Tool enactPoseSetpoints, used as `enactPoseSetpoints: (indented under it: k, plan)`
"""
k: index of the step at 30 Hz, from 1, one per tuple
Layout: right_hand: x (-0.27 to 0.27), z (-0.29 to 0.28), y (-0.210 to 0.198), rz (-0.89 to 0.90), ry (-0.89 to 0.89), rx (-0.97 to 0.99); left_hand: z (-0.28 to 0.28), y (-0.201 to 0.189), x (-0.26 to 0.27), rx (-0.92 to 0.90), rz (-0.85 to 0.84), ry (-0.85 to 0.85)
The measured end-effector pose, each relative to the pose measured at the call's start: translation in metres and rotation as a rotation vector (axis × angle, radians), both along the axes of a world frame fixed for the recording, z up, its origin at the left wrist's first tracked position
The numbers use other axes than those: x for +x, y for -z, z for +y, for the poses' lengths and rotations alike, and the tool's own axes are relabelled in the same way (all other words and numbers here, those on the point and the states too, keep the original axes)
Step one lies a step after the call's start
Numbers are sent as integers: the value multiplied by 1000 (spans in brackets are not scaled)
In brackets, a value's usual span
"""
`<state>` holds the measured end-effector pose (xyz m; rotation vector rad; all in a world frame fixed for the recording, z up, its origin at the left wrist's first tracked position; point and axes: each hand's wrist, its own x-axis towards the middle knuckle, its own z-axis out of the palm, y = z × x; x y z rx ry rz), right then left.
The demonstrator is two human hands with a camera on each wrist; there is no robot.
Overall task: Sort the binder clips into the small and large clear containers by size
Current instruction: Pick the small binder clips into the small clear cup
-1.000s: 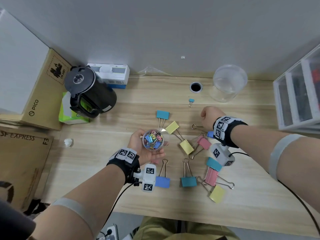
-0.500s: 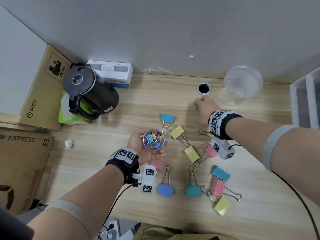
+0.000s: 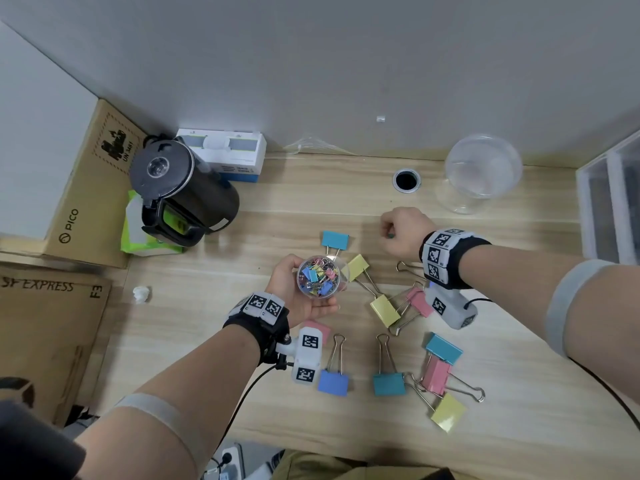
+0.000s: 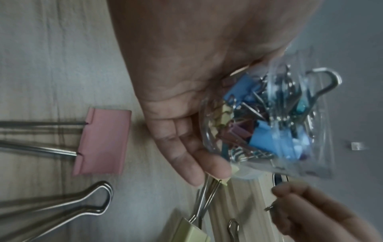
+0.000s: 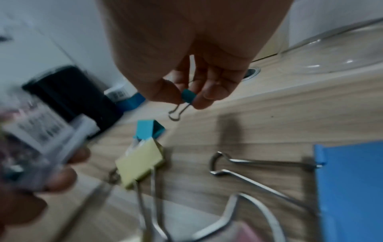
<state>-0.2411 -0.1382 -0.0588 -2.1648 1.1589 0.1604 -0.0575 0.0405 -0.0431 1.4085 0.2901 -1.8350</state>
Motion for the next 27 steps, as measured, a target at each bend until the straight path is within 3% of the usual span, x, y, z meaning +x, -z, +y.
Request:
enactPoseSetpoints:
  k: [3, 6, 8, 11, 13, 18, 20, 23, 25, 27]
  plan:
    - [10, 12, -26, -309, 114, 180, 0, -3, -3, 17, -27, 18]
    - [27, 34, -60, -466, 78, 328, 1, -6, -8, 29, -43, 28]
    - [38, 50, -76, -457, -23, 342, 0, -7, -12, 31, -51, 30]
    - [41, 68, -86, -321, -236, 210, -4, -12, -20, 17, -55, 42]
    - [36, 73, -86, -257, -286, 166, -3, -15, -24, 5, -60, 51]
    - [18, 70, -81, -393, 65, 179, 8, -18, -28, -16, -38, 49]
    - [9, 68, -75, -280, 166, 200, 13, -19, -30, -23, -32, 38]
    - [-2, 71, -62, -114, 218, 498, 18, -24, -35, -52, -22, 51]
    - [-7, 79, -61, -128, 273, 732, 19, -27, -38, -67, -30, 75]
    - [-11, 84, -62, -171, 299, 817, 19, -29, -40, -74, -30, 93]
